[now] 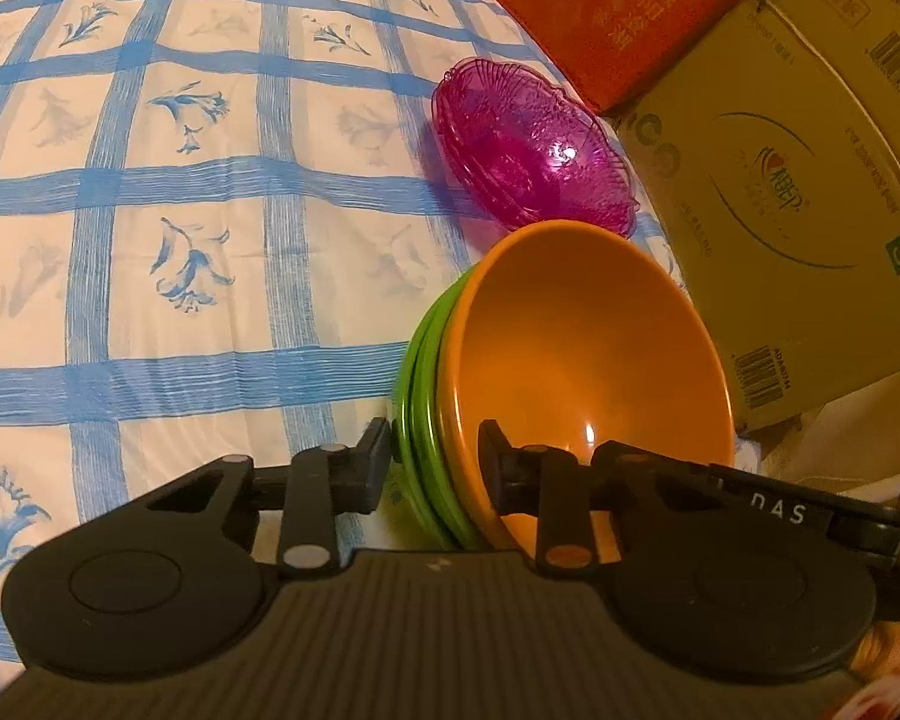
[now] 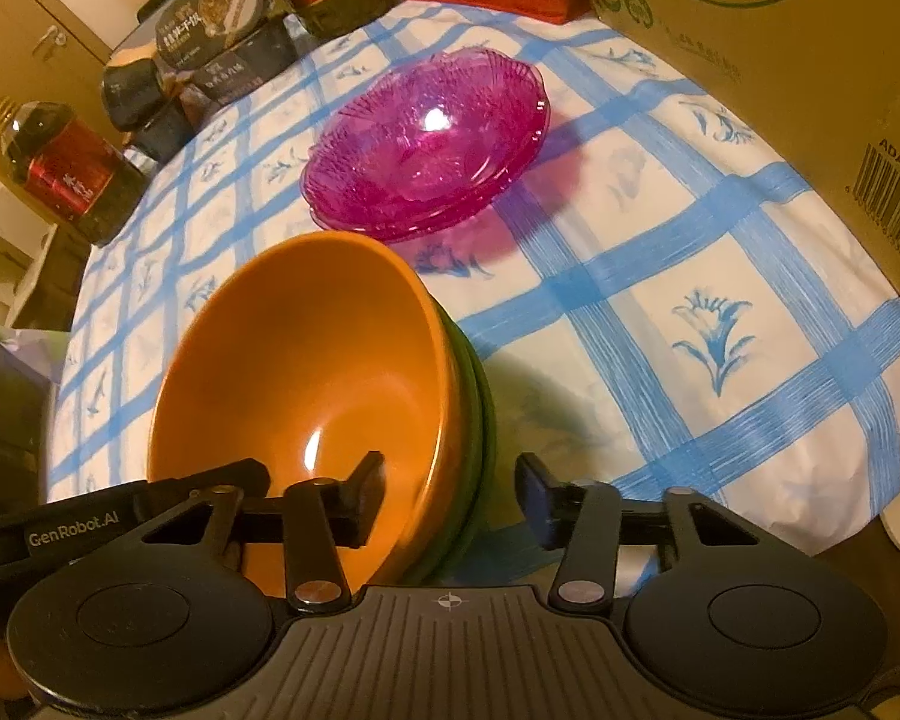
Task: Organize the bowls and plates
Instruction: 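Close both tools on the rims of the stacked orange and green bowls, then carry the bowl stack with both tools over the pink plate stack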
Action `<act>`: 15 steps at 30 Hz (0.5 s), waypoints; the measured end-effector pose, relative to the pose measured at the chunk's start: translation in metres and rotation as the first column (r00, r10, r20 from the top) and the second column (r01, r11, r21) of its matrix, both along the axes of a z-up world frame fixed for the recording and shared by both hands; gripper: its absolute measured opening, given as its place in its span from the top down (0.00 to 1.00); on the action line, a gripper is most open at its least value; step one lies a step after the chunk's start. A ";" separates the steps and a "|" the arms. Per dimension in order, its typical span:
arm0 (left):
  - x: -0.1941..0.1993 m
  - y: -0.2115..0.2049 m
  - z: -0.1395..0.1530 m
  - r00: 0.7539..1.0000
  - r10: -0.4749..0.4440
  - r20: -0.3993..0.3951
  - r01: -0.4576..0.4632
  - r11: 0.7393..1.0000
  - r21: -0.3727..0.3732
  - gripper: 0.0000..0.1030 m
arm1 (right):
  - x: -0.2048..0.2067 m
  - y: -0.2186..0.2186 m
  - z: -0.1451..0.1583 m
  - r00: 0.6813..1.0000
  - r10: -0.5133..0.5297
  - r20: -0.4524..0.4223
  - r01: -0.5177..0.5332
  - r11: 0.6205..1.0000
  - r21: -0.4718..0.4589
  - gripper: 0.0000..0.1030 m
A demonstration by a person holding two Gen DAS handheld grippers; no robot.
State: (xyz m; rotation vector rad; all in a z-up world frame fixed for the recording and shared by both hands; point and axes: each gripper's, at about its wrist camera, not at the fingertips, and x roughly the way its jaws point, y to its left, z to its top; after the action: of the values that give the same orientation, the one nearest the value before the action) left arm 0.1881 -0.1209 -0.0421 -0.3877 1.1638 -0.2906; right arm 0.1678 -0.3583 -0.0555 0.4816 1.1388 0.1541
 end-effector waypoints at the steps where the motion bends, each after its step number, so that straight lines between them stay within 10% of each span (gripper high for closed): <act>1: 0.000 0.000 -0.001 1.000 -0.001 -0.001 0.001 1.000 0.000 0.73 | 0.000 0.000 0.000 1.000 0.002 -0.001 -0.002 1.000 0.003 0.63; 15: 0.001 -0.005 0.000 0.999 -0.039 0.004 0.038 0.998 0.042 0.75 | -0.002 0.001 0.000 1.000 0.007 0.004 -0.007 1.000 -0.020 0.71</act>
State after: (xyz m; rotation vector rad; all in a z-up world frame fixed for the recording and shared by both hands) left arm 0.1893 -0.1259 -0.0416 -0.3284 1.1719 -0.3003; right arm 0.1660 -0.3576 -0.0558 0.4595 1.1377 0.1500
